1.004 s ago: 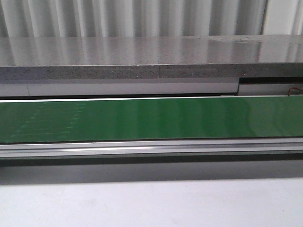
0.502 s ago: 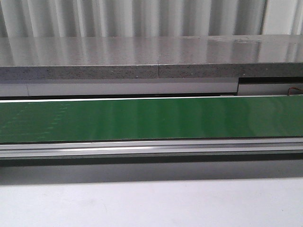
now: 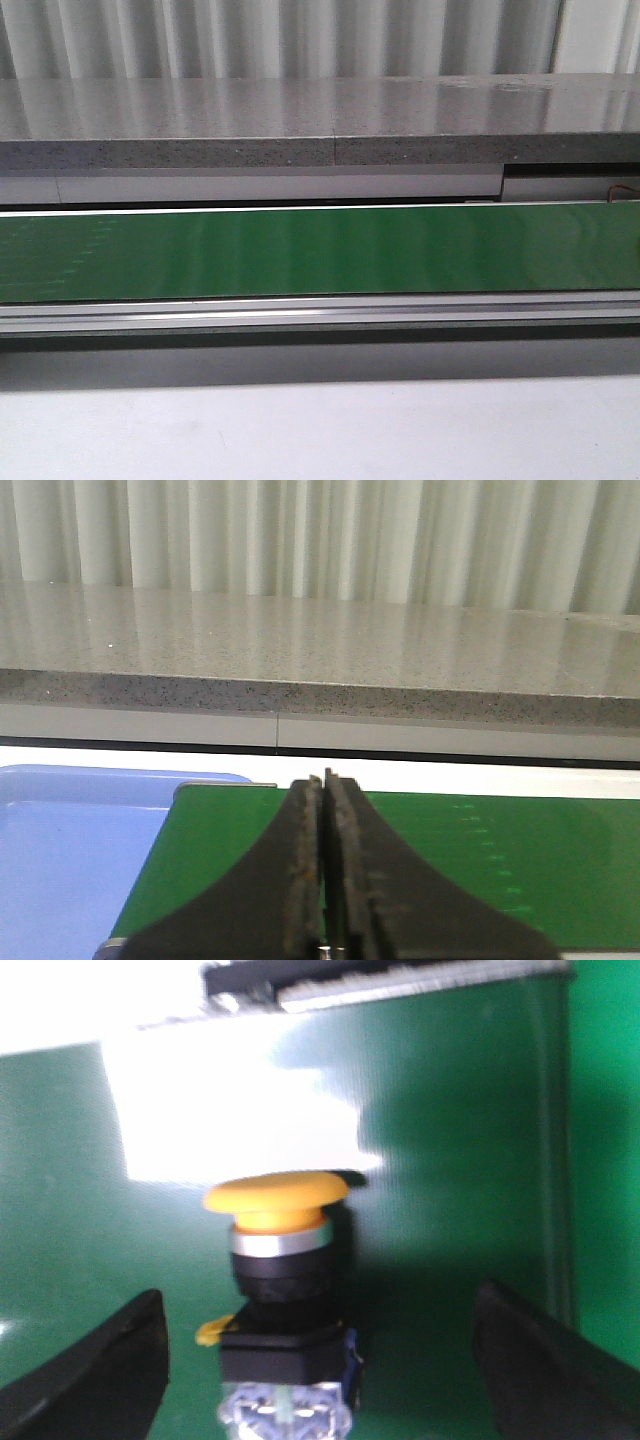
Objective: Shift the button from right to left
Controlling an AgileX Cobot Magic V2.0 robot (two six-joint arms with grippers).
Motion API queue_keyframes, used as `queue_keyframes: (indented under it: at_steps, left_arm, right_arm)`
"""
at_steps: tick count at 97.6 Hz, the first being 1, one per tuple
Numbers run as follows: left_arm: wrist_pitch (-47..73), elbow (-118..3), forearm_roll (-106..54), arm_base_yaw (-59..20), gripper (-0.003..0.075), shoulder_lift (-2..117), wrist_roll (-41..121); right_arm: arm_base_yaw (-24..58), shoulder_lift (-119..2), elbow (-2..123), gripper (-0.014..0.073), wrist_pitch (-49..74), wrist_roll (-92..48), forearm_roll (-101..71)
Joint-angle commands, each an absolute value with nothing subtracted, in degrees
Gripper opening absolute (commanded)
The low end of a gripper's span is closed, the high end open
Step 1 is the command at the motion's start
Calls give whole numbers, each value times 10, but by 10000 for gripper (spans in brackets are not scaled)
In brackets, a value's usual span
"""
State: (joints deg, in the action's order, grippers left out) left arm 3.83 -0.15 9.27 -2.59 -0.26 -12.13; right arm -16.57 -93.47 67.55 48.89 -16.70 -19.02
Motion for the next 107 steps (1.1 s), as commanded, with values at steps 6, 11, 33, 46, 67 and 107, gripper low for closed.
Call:
queue_keyframes:
  at_steps: [6, 11, 33, 46, 67, 107]
  left_arm:
    - [-6, 13, 89, -25, -20, -22, -125]
    - [-6, 13, 89, -25, -20, -22, -125]
    - [-6, 13, 89, -25, -20, -22, -125]
    - [-6, 13, 89, -25, -20, -22, -125]
    - [-6, 13, 89, -25, -20, -22, -125]
    - [-6, 13, 89, -25, -20, -22, -125]
  right_arm:
    - [-141, -855, 691, 622, 465, -184, -199]
    - [-129, -834, 690, 622, 461, -185, -197]
    - [-53, -727, 652, 612, 418, -185, -159]
    - [-27, -649, 589, 612, 379, -185, -148]
    - [-27, -499, 483, 612, 339, -185, -134]
    - [-83, -270, 341, 609, 342, -105, -59]
